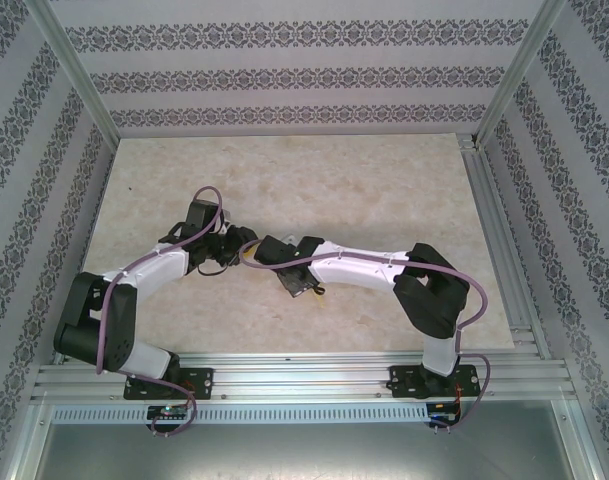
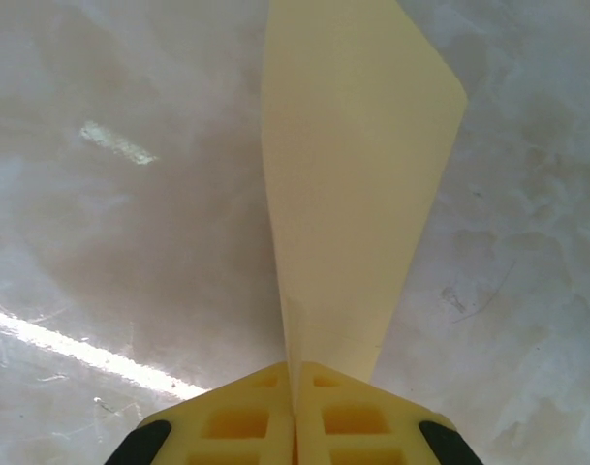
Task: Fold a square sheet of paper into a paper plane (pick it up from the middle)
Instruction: Turn over the paper at the center of the table.
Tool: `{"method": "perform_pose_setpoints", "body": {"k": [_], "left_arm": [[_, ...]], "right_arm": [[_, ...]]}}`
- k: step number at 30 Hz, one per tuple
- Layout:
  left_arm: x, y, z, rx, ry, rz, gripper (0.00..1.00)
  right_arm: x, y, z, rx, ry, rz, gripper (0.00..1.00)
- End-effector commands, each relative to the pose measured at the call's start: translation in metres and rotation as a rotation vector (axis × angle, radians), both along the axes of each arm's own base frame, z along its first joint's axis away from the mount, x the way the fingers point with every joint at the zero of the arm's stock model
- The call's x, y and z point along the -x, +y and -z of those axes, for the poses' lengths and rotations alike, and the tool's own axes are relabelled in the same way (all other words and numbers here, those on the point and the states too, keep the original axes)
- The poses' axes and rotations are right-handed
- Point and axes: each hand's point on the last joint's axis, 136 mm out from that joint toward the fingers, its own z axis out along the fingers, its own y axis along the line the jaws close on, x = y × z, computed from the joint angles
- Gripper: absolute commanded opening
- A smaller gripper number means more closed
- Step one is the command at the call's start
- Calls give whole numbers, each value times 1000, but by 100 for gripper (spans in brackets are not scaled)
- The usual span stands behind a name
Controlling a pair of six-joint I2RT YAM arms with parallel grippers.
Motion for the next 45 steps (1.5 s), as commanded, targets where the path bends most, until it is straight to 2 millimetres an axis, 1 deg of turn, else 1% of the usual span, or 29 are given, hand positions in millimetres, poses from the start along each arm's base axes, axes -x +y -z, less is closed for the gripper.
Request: {"method": "perform_pose_setpoints", "body": {"k": [1,3,6,11,13,18,24,27,30,32,36,37,42,45], "left_arm": [[0,-1,0,6,10,29,35],[2,-2,1,7,9,38,35],[4,-1,2,3,10,44,35],[5,-6,6,28,19,60,36],[4,-10,4,38,14,71,37],[3,-24,2,43,2,117,37],[6,-44,3,43,-13,178,35],[6,-54,5,50,-17,192,35],[5,-68,3,79,-25,206,37],[3,-80,2,103,-25,216,40],[-2,-99,0,135,-23,225,41],[-4,-101,-1,139,-23,222,41],[-11,-105,10,138,24,189,40],[-11,-105,18,129,46,189,40]], "right_arm": [[0,15,-2,-112,15,20,6],[4,18,7,-154,61,23,3],[9,25,19,-192,106,18,3],[10,32,24,-309,147,43,5],[8,33,21,-363,156,52,6],[5,27,14,-496,197,69,6],[1,25,0,-678,244,76,7],[-1,23,0,-743,276,94,8],[-3,20,3,-772,287,102,8],[-5,18,6,-773,293,105,8],[-8,16,7,-783,295,107,9],[-7,16,9,-781,298,109,9],[-7,13,17,-786,309,121,10],[-8,12,20,-791,313,129,11]]}}
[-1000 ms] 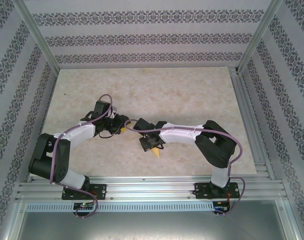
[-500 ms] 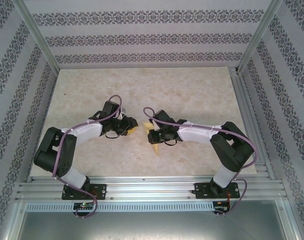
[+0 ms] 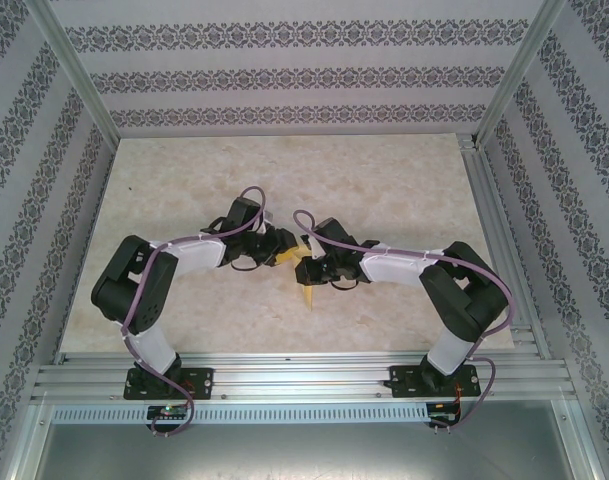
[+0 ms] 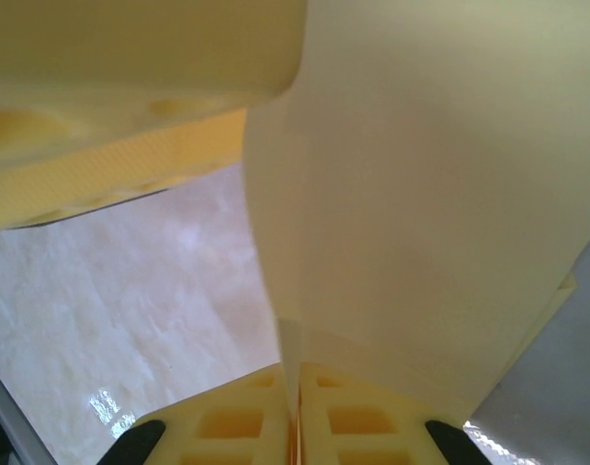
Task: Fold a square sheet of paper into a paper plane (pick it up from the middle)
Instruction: Turn over the paper at the center of the table.
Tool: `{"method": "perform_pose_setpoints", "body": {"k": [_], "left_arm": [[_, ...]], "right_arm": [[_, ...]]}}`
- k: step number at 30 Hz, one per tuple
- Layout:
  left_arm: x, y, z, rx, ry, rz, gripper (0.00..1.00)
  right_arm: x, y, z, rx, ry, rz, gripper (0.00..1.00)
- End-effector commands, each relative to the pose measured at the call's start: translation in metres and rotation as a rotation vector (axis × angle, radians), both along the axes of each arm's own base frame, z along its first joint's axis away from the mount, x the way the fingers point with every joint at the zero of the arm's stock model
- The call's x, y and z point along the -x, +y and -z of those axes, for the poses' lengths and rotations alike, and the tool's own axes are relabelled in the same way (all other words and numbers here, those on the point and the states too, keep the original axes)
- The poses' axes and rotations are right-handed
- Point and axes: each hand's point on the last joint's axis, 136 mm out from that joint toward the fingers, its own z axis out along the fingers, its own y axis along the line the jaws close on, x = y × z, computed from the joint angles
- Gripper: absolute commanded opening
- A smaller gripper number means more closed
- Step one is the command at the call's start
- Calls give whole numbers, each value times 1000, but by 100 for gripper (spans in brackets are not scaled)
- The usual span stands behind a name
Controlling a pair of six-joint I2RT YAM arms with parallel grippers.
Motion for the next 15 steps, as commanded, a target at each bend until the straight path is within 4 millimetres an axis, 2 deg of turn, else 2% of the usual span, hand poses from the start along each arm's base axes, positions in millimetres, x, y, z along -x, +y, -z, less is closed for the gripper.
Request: {"method": "perform_pose_setpoints", "body": {"k": [1,4,9,15], "left_arm": [[-7,-9,-2,19,-3,-9,40],[-6,-7,7,9,17,-16,40],[-7,-7,11,5,26,-23,38],[-9,-9,16,5,35,-19,36]], "right_arm": [[-3,2,4,-33,12,9,11],[-4,1,5,-46,14,17,12],[-2,-2,-2,-57,1,27,20],[6,-8,-4,5,-36,3,27]]}}
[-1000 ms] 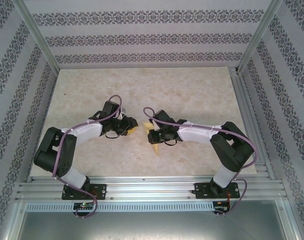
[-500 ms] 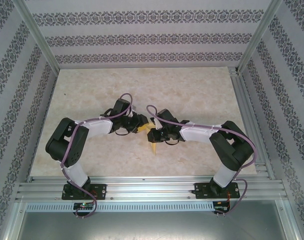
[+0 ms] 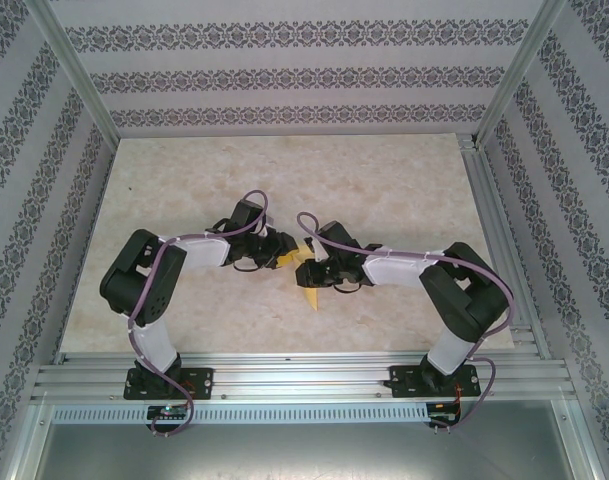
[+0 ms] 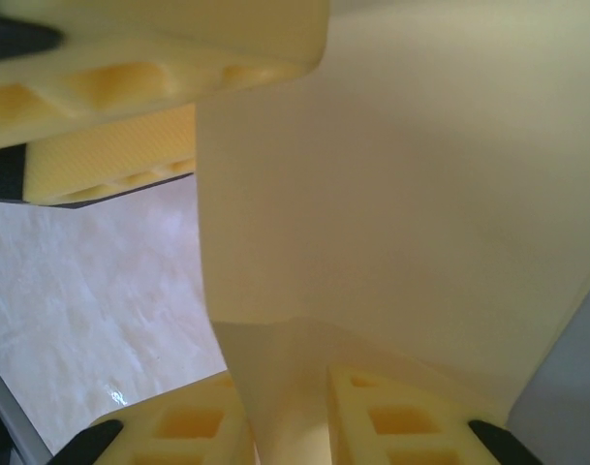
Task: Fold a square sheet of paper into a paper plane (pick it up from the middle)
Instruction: Turn over the paper at the center of the table, then fold the wing for the fifth time at the center of the table.
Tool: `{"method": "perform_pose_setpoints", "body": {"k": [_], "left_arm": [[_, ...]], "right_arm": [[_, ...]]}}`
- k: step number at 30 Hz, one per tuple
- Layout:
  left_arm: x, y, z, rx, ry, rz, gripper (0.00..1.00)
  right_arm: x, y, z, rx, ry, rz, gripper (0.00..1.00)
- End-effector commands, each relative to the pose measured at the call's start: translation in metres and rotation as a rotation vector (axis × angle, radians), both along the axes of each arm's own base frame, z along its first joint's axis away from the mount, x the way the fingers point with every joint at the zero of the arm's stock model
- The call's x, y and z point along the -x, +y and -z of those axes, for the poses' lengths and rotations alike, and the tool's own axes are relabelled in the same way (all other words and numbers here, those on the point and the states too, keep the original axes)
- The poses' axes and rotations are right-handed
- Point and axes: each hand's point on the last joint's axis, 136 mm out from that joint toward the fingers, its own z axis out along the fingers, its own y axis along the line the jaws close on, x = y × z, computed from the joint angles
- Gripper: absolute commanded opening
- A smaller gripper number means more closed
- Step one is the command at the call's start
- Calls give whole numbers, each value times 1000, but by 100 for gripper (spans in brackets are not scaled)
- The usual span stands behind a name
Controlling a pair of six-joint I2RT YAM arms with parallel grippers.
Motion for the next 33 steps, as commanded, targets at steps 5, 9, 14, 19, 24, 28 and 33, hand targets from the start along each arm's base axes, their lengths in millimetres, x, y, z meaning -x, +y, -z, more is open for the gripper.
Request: {"method": "perform_pose_setpoints", "body": {"k": [5,9,14,19,24,28,33], "left_arm": [[-11,-10,-6,23,-26,-3,36],[-10,-11,-5,30,-20,-2,35],[-11,-12,-5,35,-20,-3,32],[-10,-12,-3,34,-9,3,24],[-7,-14,-1,42,14,6,17],[-7,-16,-4,51,36,0,10],[-7,-17,-4,39,70,11,0]], "right_arm": [[3,-7,-8,128,-110,-35,35],[5,-14,-5,227,-145,-49,39],[8,-17,-6,296,-188,-61,39],[7,-21,-13,322,-224,-51,31],[5,-17,-21,282,-247,-49,24],[6,-15,-22,267,-246,-69,22],[4,-17,-25,281,-284,-98,31]]}}
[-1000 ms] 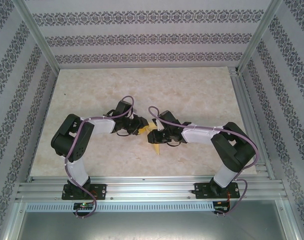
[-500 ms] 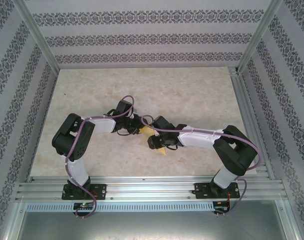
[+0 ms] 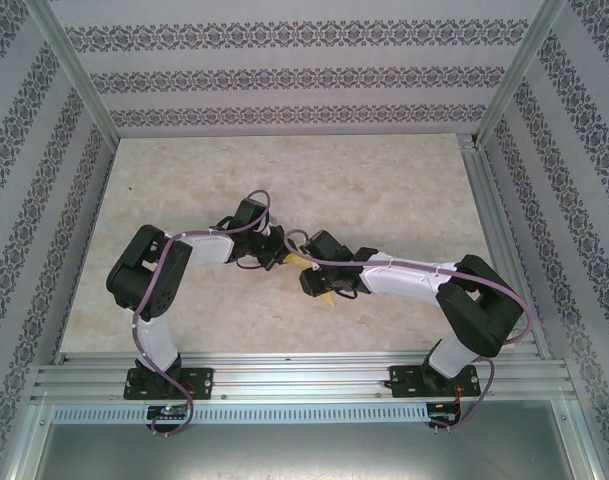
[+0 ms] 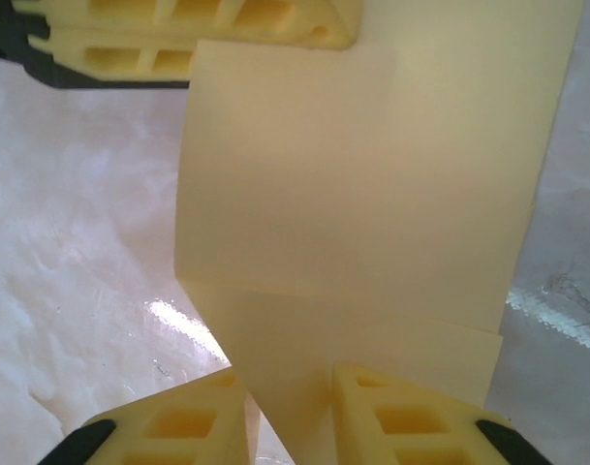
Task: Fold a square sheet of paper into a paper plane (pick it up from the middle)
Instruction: Fold the wing for the fifth time at the center of the table.
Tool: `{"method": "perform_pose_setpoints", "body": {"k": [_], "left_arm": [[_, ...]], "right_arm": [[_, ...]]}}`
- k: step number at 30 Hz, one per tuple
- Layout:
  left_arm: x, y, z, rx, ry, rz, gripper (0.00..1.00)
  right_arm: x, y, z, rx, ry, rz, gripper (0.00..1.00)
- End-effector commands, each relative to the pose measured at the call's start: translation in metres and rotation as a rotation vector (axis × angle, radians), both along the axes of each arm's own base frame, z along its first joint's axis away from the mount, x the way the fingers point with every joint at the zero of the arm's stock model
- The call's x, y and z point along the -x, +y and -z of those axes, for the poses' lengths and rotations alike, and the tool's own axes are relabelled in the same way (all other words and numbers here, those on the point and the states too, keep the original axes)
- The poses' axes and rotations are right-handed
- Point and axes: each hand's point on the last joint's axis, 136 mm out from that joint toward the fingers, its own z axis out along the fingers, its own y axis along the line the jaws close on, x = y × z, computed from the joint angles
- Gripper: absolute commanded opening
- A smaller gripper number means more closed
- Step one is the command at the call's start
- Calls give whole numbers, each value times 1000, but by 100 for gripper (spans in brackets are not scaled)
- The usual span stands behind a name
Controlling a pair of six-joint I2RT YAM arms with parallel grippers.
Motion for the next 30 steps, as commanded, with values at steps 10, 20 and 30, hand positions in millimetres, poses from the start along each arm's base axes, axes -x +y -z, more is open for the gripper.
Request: {"method": "perform_pose_setpoints", "body": {"k": [10,20,30], "left_arm": [[0,-7,2,-1,60,16,0],[-1,-9,0,1,61,23,0],[-1,-8,0,1,63,24,0]], "right_arm": [[0,-20,-21,84,-169,-139,43],[8,-21,-1,221,-165,-240,46],[11,-18,4,264,-161,-241,46]]}}
